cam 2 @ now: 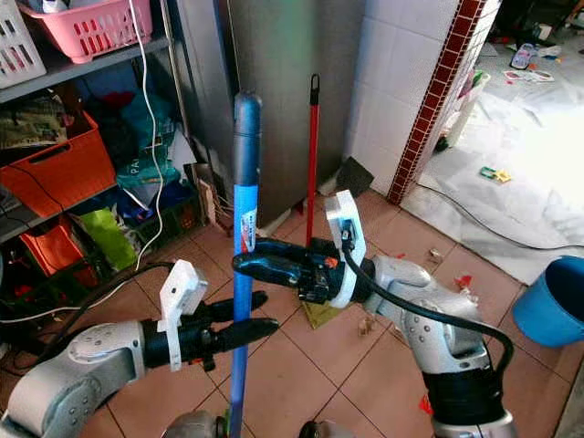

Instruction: Sweep floor

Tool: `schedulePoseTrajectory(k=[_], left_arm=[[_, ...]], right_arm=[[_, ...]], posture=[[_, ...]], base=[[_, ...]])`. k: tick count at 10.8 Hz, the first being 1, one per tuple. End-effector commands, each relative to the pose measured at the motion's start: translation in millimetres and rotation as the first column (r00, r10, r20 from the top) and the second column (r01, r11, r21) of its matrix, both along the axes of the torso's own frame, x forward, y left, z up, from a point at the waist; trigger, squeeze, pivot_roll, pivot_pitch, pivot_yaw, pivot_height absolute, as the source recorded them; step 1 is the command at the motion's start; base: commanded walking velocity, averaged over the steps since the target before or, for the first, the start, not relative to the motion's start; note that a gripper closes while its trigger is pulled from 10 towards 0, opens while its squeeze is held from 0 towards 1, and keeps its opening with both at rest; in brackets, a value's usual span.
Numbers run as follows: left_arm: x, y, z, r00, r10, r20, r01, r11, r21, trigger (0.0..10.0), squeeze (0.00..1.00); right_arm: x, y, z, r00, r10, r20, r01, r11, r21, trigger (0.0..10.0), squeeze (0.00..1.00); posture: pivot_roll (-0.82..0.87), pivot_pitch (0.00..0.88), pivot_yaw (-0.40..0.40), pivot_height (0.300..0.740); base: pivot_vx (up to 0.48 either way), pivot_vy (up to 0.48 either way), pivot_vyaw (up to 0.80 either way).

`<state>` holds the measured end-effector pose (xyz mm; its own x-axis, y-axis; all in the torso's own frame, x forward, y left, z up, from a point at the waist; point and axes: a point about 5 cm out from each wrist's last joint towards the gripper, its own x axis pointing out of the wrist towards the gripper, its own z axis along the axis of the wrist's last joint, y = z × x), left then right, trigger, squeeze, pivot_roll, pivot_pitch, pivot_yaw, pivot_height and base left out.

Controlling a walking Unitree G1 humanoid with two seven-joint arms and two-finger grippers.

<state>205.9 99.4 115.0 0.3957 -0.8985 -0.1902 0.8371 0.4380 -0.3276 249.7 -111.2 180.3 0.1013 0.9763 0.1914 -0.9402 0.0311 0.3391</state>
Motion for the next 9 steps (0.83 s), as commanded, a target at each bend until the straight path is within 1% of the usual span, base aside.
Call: schedulePoseTrajectory(k=[1, 2, 6, 7, 8, 9], left_arm=[[10.3, 7.1, 0, 0.995, 0.085, 0.046, -0.087, 0.996, 0.036, 0.0, 0.00], [11.9, 8.4, -1, 0.994, 0.087, 0.066, -0.091, 0.994, 0.063, 0.0, 0.00], [14.6, 10.1, -3, 0.989, 0.113, 0.095, -0.119, 0.990, 0.070, 0.0, 0.00], [20.8, 13.0, -6, 0.978, 0.161, 0.134, -0.176, 0.978, 0.110, 0.0, 0.00], [24.7, 15.1, -7, 0.970, 0.187, 0.158, -0.209, 0.968, 0.138, 0.0, 0.00], [33.3, 20.7, -7, 0.946, 0.256, 0.201, -0.288, 0.945, 0.154, 0.0, 0.00]], right_arm=[[-3.2, 4.1, 0, 0.999, 0.037, 0.011, -0.037, 0.999, 0.007, 0.0, 0.00], [-2.8, 4.5, -1, 0.999, 0.037, 0.011, -0.037, 0.999, 0.004, 0.0, 0.00], [-0.4, 6.1, -2, 0.999, 0.034, 0.020, -0.034, 0.999, 0.003, 0.0, 0.00], [-1.1, 7.6, -2, 0.999, 0.033, 0.032, -0.033, 0.999, -0.007, 0.0, 0.00], [3.1, 8.2, -4, 0.998, -0.022, 0.051, 0.024, 0.999, -0.031, 4.9, 0.00], [15.1, 9.2, -8, 0.985, -0.137, 0.101, 0.145, 0.986, -0.079, 10.0, 0.00]], posture=[[0.02, 0.052, 0.001, 0.740], [0.02, 0.050, -0.003, 0.740], [0.02, 0.048, -0.006, 0.740], [0.02, 0.048, -0.006, 0.740], [0.02, 0.048, -0.008, 0.740], [0.02, 0.050, -0.008, 0.740]], base=[[0.000, 0.000, 0.00], [0.000, 0.000, 0.00], [0.000, 0.000, 0.00], [0.000, 0.000, 0.00], [0.000, 0.000, 0.00], [0.000, 0.000, 0.00]])
